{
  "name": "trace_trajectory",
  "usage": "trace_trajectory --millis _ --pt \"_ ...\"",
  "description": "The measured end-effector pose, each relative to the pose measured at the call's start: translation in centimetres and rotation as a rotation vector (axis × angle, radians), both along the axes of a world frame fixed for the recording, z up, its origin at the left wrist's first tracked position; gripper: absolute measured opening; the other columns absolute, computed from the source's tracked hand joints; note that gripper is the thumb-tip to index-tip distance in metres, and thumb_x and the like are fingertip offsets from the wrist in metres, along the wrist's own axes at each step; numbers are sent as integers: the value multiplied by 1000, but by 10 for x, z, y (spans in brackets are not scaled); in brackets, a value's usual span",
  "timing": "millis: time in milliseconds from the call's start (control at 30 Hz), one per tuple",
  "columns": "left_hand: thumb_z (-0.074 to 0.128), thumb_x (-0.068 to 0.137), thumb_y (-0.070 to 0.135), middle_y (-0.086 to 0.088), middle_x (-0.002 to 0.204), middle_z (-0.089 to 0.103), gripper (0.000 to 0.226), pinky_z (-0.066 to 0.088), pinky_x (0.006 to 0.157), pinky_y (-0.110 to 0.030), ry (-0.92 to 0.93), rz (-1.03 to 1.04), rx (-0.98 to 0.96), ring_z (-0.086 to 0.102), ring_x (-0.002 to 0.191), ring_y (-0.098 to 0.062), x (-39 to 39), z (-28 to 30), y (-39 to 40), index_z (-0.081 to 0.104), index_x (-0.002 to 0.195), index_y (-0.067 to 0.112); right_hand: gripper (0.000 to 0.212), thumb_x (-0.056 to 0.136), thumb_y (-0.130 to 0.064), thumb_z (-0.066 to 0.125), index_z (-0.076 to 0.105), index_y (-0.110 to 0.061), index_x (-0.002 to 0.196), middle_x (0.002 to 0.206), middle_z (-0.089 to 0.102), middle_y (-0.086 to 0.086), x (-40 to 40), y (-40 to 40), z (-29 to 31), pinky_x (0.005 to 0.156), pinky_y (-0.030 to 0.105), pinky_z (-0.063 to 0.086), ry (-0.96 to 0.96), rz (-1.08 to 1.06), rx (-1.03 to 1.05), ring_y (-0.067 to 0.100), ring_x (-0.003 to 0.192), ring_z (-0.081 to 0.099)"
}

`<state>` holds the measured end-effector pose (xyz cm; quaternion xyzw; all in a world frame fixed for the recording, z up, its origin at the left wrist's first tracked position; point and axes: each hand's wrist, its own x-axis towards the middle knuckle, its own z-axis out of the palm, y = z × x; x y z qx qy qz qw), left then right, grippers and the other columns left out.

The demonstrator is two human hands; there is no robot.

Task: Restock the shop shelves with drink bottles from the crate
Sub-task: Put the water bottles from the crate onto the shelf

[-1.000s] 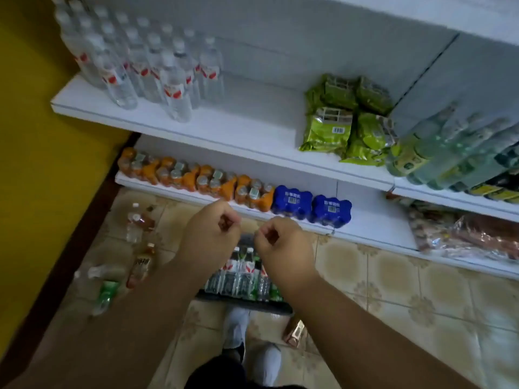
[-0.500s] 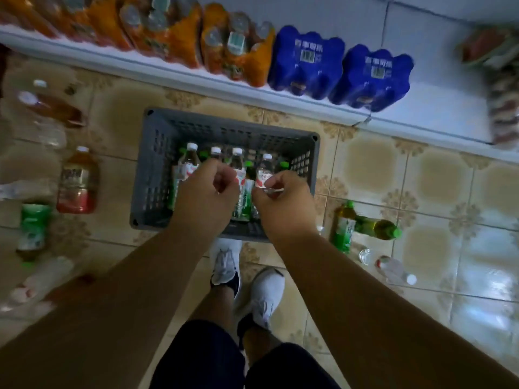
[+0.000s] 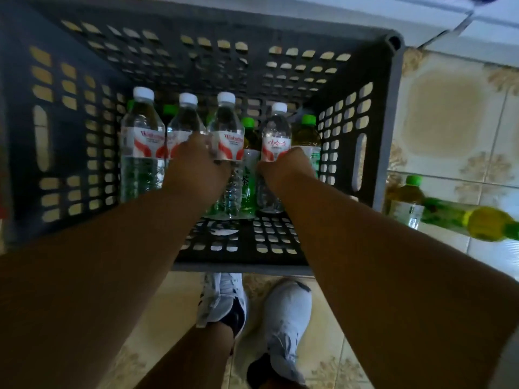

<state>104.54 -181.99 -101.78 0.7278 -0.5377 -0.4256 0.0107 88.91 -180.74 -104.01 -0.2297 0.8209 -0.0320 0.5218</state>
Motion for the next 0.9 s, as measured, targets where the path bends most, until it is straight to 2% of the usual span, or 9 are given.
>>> trace_trajectory --millis 67,133,267,367,467,600,733,833,900 --pt "72 92 30 -5 118 67 40 46 59 -23 -73 -34 19 60 80 -12 -2 -4 3 57 125 13 43 88 -39 73 54 -11 115 100 62 7 5 4 -15 73 37 58 70 40 20 23 88 65" --pt "72 90 42 -9 115 68 47 57 72 -36 -138 -33 46 66 90 -23 -8 -7 -1 58 122 11 42 87 -35 74 55 -8 112 103 62 10 9 0 -26 83 42 58 159 60 43 28 94 63" --pt "64 89 59 -15 111 69 60 59 82 -44 -285 -56 96 68 96 -31 -19 -17 -18 63 119 7 50 85 -41 75 58 -7 118 111 58 15 10 -17 -38 87 45 57 207 30 115 33 100 60" --pt "77 81 54 -14 119 62 64 58 84 -44 -201 12 33 63 105 -31 -25 -19 -12 54 125 12 59 88 -48 70 51 -10 129 130 51 15 13 -18 -41 96 46 52 261 90 105 35 116 54" --pt "80 82 43 -11 122 60 64 50 77 -38 -68 -53 -9 62 107 -31 -35 -25 2 43 130 23 49 92 -39 67 47 -12 127 131 51 16 16 -10 -40 97 44 47 330 140 22 34 119 52" --pt "76 86 43 -13 135 57 84 51 90 -43 -94 -73 -17 60 117 -33 -34 -35 4 29 151 18 53 97 -34 59 39 -9 139 138 54 19 19 -1 -39 108 51 42 297 243 -15 38 129 49" --pt "73 87 46 -7 119 63 61 57 84 -43 -71 -63 -20 65 104 -27 -25 -36 3 45 133 16 50 98 -27 58 32 -12 137 135 57 16 24 -1 -41 102 52 47 160 158 -51 39 122 55" --pt "68 92 47 6 104 62 46 51 66 -25 -19 29 -31 60 84 -11 -13 -34 11 48 123 20 65 92 -39 68 30 -15 139 117 60 9 21 -8 -44 83 43 53 51 -39 -70 31 107 62" --pt "67 94 44 11 102 60 43 47 69 -22 40 107 -40 58 84 -7 -6 -30 19 50 125 20 76 86 -39 76 32 -13 142 113 63 8 17 -13 -47 81 44 57 35 -123 -62 28 103 65"
